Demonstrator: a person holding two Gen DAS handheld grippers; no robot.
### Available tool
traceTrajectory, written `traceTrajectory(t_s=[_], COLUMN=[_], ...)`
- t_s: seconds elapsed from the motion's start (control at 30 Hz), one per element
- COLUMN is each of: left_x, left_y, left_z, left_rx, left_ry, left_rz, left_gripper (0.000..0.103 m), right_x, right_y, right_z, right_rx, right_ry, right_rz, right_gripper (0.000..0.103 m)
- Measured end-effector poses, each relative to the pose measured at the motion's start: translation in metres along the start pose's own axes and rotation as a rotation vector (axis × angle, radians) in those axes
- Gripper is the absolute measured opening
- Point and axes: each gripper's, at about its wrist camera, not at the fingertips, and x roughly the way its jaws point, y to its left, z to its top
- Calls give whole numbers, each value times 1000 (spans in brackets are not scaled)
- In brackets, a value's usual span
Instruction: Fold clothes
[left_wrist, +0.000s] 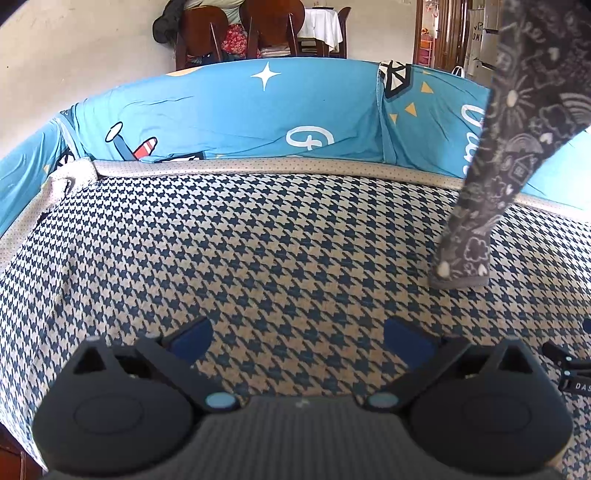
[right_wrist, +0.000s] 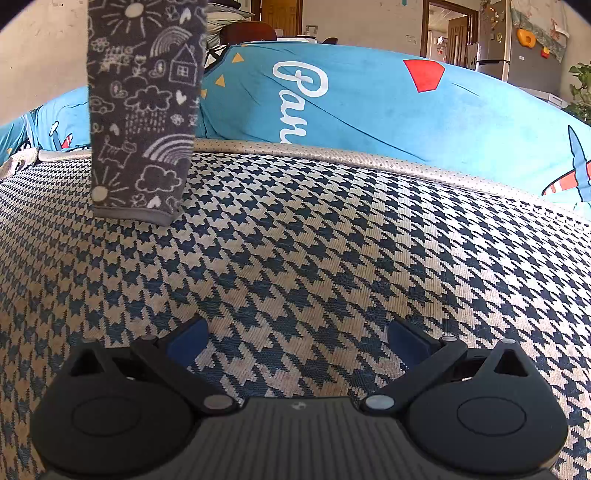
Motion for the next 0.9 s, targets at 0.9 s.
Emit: traceTrajectory(t_s=[0.9], left_x=[7], left_y=[7], left_z=[0], left_rx=[-41], left_ry=[45], left_rz=[-8], left_gripper=[103], right_x=[0], right_y=[1], right_z=[3], right_rx=[-2], right_ry=[0], right_rz=[-1], right_gripper=[103])
